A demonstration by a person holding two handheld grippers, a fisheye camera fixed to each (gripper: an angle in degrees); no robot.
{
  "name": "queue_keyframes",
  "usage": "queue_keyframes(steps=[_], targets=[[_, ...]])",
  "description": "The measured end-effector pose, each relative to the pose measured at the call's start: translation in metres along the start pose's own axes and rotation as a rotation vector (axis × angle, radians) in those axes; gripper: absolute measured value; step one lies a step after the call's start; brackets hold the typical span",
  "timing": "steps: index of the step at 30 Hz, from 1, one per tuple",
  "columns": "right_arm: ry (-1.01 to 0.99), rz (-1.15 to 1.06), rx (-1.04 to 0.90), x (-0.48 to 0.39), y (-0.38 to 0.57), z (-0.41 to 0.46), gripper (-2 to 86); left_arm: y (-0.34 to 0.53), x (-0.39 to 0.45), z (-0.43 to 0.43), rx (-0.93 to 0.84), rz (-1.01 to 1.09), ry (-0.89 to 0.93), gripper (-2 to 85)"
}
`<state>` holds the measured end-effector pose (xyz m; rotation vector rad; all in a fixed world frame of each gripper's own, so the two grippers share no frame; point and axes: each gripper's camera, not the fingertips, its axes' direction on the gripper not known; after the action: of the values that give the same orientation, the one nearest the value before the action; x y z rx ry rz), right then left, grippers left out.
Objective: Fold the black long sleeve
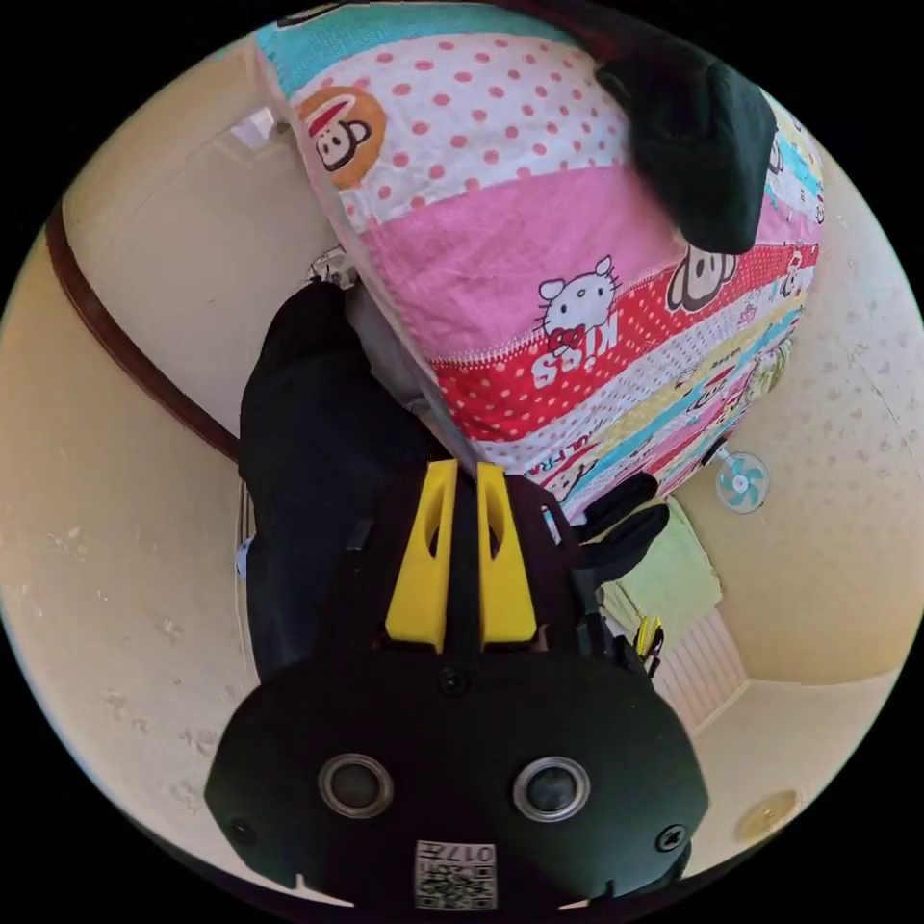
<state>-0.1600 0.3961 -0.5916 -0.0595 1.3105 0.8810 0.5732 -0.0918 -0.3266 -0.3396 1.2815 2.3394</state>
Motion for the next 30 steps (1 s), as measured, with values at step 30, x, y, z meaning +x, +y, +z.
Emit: queue_keyframes(steps=[30], targets=[[0.215,-0.569,1.100,-0.297,0.468,0.150,0.2,0.006,-0.013,-0.174,0.658,0.084,0.286,4.1]])
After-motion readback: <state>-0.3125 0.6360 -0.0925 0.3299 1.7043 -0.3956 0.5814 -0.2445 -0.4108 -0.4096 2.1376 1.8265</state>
